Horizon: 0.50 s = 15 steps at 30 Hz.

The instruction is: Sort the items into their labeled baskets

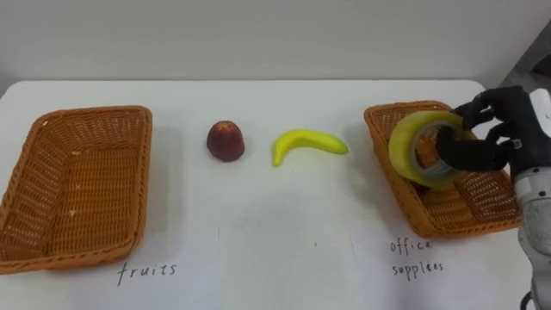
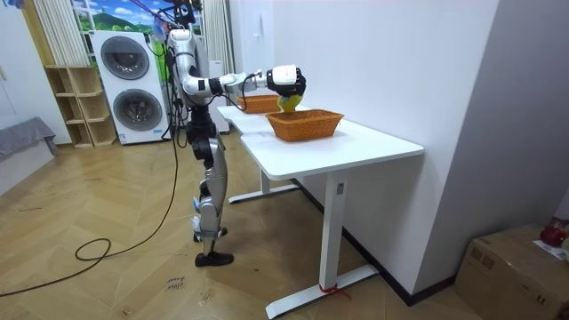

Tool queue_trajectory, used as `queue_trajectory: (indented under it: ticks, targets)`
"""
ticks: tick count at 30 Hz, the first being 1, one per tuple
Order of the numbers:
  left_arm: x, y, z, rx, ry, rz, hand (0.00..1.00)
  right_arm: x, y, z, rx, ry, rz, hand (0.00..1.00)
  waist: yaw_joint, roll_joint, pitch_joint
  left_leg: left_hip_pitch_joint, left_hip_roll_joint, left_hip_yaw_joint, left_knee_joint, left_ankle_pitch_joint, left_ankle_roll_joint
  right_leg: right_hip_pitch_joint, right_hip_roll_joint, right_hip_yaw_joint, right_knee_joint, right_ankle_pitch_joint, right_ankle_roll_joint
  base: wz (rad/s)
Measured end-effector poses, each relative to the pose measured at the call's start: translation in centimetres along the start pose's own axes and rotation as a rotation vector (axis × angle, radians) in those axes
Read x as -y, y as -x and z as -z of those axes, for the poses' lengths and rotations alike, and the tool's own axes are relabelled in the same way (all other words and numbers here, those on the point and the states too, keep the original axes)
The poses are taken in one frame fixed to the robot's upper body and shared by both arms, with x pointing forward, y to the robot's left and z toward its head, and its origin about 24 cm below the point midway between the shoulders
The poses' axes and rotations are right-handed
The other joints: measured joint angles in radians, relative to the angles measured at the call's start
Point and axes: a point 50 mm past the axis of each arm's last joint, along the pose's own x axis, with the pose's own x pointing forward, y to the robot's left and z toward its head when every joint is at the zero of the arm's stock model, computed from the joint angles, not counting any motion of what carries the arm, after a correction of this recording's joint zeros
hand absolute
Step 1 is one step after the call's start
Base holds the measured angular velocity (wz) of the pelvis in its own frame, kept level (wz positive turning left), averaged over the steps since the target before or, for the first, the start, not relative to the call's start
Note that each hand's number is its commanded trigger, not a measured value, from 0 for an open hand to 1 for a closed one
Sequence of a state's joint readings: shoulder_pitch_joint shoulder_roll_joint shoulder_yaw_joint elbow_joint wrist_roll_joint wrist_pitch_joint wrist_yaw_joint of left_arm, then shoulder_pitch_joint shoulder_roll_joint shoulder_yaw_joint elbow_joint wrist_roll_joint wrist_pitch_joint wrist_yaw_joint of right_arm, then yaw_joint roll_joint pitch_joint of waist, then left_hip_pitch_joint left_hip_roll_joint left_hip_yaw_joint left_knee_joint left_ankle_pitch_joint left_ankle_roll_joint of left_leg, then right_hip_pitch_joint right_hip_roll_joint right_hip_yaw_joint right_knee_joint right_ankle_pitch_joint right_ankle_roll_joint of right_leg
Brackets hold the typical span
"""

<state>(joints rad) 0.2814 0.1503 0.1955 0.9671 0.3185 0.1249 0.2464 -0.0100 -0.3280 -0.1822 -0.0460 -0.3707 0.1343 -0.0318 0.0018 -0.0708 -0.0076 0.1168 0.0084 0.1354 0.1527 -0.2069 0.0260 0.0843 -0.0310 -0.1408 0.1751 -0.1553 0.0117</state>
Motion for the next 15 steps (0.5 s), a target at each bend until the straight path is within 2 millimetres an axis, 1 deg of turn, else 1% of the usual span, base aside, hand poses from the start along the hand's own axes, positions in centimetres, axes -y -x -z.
queue_trajectory:
  ticks: [3,5,8,11,15]
  targets:
    - [0.0,-0.1,-0.3,0.008,0.002,0.001,0.00,-0.2,0.1,0.5,-0.018,0.023,-0.008,1.00,0.001,-0.008,0.0033,0.001,0.000,0.002,0.001,0.000,0.000,-0.004,-0.001,0.001,0.008,0.000,0.000,0.00]
    - [0.0,-0.1,-0.4,0.010,0.002,0.002,0.00,-0.3,0.1,0.9,-0.037,0.041,-0.014,1.00,0.003,-0.019,0.0029,-0.001,0.000,0.001,0.001,0.000,0.000,-0.013,-0.001,0.001,0.012,0.000,0.000,-0.05]
    - [0.1,0.0,-0.4,0.009,0.000,0.006,0.00,-0.4,0.2,1.2,-0.053,0.051,-0.020,1.00,0.001,-0.029,0.0057,-0.002,0.001,0.001,0.001,0.000,0.000,-0.014,0.000,0.002,0.012,0.000,-0.001,-0.02]
    - [0.4,0.1,-0.2,0.007,-0.017,0.011,0.00,-0.7,0.6,1.9,-0.087,0.065,-0.039,1.00,0.003,-0.033,0.0060,-0.001,0.000,0.002,0.000,0.000,0.000,-0.015,0.000,0.004,0.012,0.000,-0.001,0.00]
    - [0.4,0.2,0.2,-0.001,-0.025,0.000,0.00,-0.6,0.6,2.0,-0.088,0.069,-0.039,1.00,0.002,-0.033,0.0060,-0.001,0.001,0.003,-0.001,0.000,0.000,-0.016,0.001,0.004,0.012,0.000,-0.001,0.00]
